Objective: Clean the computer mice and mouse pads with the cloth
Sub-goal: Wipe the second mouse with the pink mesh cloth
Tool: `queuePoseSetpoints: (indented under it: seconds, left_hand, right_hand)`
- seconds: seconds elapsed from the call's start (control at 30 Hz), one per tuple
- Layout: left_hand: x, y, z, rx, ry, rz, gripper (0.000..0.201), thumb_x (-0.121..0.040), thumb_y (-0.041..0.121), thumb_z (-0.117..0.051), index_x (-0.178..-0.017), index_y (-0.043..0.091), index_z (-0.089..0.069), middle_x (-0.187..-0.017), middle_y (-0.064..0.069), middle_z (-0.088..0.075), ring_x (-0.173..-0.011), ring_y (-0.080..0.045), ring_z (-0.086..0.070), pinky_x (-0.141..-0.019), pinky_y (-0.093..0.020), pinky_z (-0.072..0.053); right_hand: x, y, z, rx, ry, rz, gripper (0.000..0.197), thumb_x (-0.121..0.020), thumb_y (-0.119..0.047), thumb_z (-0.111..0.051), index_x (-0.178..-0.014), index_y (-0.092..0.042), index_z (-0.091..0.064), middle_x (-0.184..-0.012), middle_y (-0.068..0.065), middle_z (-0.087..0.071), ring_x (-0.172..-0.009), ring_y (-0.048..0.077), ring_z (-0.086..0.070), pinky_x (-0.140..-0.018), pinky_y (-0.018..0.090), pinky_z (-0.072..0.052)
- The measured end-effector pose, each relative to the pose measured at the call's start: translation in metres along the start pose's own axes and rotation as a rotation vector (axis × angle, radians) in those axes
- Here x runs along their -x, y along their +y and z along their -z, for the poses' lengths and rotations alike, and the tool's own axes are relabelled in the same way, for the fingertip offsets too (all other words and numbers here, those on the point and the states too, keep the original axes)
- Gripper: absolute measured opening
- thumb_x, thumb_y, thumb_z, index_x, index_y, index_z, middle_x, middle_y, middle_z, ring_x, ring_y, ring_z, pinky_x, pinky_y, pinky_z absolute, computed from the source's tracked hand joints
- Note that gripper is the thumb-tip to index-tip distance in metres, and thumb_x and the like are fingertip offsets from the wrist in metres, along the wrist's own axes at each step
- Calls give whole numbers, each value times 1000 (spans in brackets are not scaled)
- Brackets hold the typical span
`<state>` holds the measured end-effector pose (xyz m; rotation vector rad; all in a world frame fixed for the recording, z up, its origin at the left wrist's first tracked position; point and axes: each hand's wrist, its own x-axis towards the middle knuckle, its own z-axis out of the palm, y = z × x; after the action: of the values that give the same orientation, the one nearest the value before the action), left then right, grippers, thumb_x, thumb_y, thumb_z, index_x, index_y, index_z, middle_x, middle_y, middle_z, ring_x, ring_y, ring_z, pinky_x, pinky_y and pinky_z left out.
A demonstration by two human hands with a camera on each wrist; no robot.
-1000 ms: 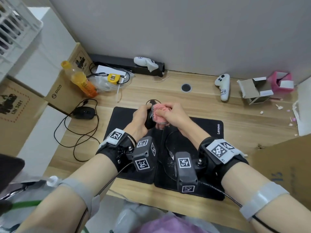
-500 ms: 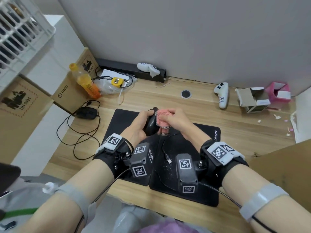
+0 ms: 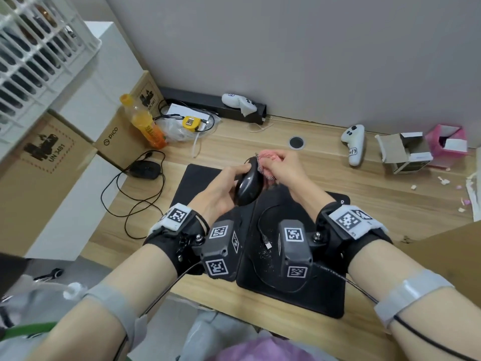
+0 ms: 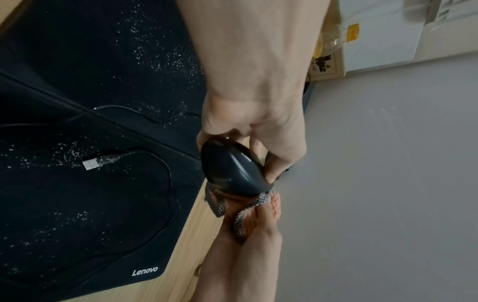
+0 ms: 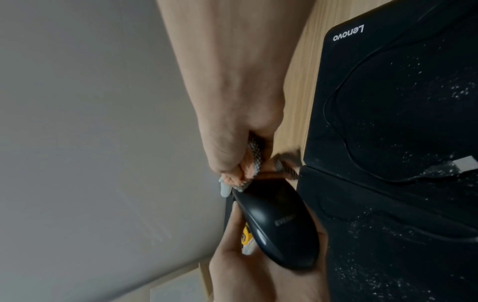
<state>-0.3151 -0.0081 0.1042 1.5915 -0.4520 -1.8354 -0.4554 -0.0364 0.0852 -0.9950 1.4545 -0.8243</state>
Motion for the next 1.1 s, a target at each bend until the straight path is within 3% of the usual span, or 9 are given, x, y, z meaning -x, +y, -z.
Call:
queuePoseSetpoints:
  seconds: [0.1, 0.23, 0.3, 0.53, 0.6, 0.73, 0.83, 0.93, 1.1]
  left_hand:
    - [0, 1, -3, 71, 39, -20, 29, -96, 25, -54, -112, 2, -63, -101, -15, -67, -81, -24, -66, -74, -30, -57]
    - [0, 5, -2, 168, 93, -20, 30, -100, 25, -44, -85, 5, -59, -60, -9, -68, -54, -20, -66, -51, -25, -55]
    - [-2, 5, -1, 185, 117, -28, 35, -101, 27, -40, -82, 3, -57, -54, -12, -66, -61, -24, -65, -59, -33, -55]
    - [0, 9, 1, 253, 131, -58, 29, -99, 29, -46, -92, 5, -60, -83, -14, -64, -74, -27, -63, -70, -35, -52]
    - [0, 9, 5, 281, 85, -57, 25, -97, 30, -48, -95, 9, -61, -91, -11, -65, -76, -24, -64, -71, -33, -52]
    - [5, 11, 7, 243, -46, -99, 28, -98, 29, -48, -87, 10, -65, -82, -8, -68, -72, -20, -65, -71, -30, -53]
    - [9, 10, 7, 239, -135, -123, 32, -99, 27, -43, -98, 6, -67, -91, -11, -70, -78, -22, -67, -69, -27, -57]
    - [9, 9, 9, 252, -157, -147, 35, -100, 26, -40, -107, 2, -65, -98, -14, -70, -82, -24, -68, -73, -29, -57]
    - [-4, 9, 15, 308, -33, -160, 37, -101, 31, -41, -100, 2, -65, -89, -15, -69, -77, -25, -65, -72, -33, -50]
  right_hand:
    - [5, -2, -12, -21, 8, 58, 19, -88, -13, -67, -104, -21, -70, -97, -1, -70, -91, 17, -68, -77, 32, -59]
    - [22, 7, -18, -10, -169, 126, 23, -85, -11, -71, -104, -23, -70, -101, -2, -71, -95, 13, -67, -82, 23, -56]
    - [28, 12, -15, 46, -245, 182, 24, -82, -10, -74, -100, -25, -72, -103, -4, -71, -96, 9, -67, -83, 20, -54]
    - [31, 17, 0, 189, -338, 167, 24, -77, -7, -77, -98, -20, -75, -93, -8, -71, -89, 6, -65, -82, 19, -53]
    - [22, 20, 6, 154, -256, 107, 21, -81, -8, -72, -100, -17, -73, -98, -3, -72, -93, 12, -67, -80, 24, -54]
    - [4, 13, 8, -44, -17, 18, 22, -90, -19, -65, -112, -18, -67, -101, 8, -71, -85, 30, -71, -65, 36, -56]
    - [0, -5, 2, -148, -4, 58, 19, -95, -17, -59, -113, -16, -63, -97, 2, -70, -71, 14, -69, -59, 25, -56]
    - [-2, -10, -6, -97, -44, 152, 17, -92, -10, -59, -103, -20, -67, -98, 0, -70, -82, 7, -65, -65, 16, -52]
    - [9, 2, -16, 55, -124, 213, 22, -87, -12, -68, -108, -20, -71, -100, -4, -71, -92, 10, -68, -81, 24, -56]
